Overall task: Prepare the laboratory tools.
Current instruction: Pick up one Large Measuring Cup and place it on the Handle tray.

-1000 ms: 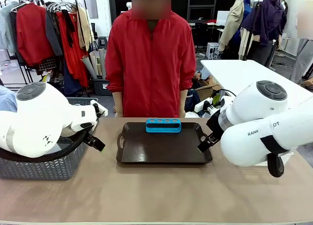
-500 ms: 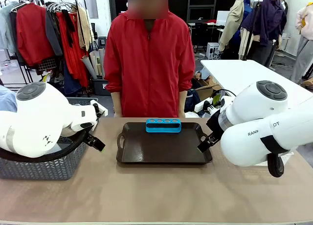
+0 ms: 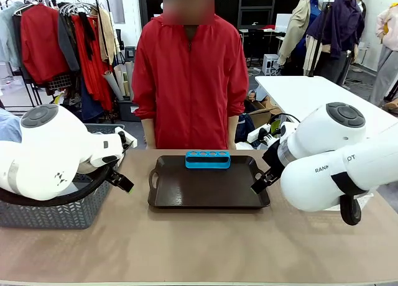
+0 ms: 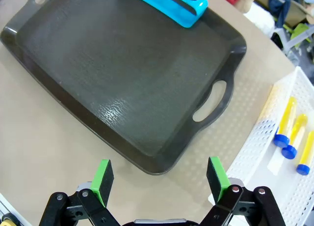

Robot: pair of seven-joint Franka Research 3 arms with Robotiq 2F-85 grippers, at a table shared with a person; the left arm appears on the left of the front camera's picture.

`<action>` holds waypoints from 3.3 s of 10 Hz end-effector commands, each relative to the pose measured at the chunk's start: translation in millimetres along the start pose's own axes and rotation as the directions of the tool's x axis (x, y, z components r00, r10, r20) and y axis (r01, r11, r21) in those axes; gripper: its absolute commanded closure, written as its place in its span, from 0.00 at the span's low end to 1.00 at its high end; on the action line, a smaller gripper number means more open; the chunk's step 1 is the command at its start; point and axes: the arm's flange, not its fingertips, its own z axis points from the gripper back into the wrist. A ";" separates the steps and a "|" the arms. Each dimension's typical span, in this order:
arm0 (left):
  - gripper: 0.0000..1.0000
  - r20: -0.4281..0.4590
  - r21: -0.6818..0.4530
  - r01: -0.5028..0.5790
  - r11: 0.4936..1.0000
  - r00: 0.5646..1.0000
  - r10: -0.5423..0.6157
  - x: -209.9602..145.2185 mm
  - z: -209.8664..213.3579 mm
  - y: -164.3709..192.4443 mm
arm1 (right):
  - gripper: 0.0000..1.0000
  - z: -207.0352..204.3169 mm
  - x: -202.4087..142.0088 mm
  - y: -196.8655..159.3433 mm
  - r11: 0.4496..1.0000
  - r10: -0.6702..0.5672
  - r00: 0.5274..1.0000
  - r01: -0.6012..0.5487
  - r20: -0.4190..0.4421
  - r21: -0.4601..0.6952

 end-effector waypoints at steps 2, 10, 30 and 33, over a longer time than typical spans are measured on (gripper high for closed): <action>0.00 0.000 0.000 0.000 1.000 1.000 0.000 0.0 0.1 0.0 | 0.00 0.5 0.2 -0.2 1.000 -0.001 1.000 0.001 0.001 0.000; 0.00 -0.009 -0.115 0.073 0.991 0.997 -0.074 19.1 29.7 -9.2 | 0.00 15.2 17.8 3.6 0.995 0.004 0.999 -0.008 0.047 0.097; 0.00 0.278 -0.375 0.417 0.828 0.903 -0.329 99.8 221.8 65.3 | 0.00 172.5 104.2 -131.7 0.973 0.011 0.980 -0.056 0.198 0.225; 0.00 0.351 -0.385 0.447 0.808 0.880 -0.320 103.2 242.6 94.6 | 0.00 206.6 121.2 -164.5 0.965 0.024 0.967 -0.089 0.253 0.248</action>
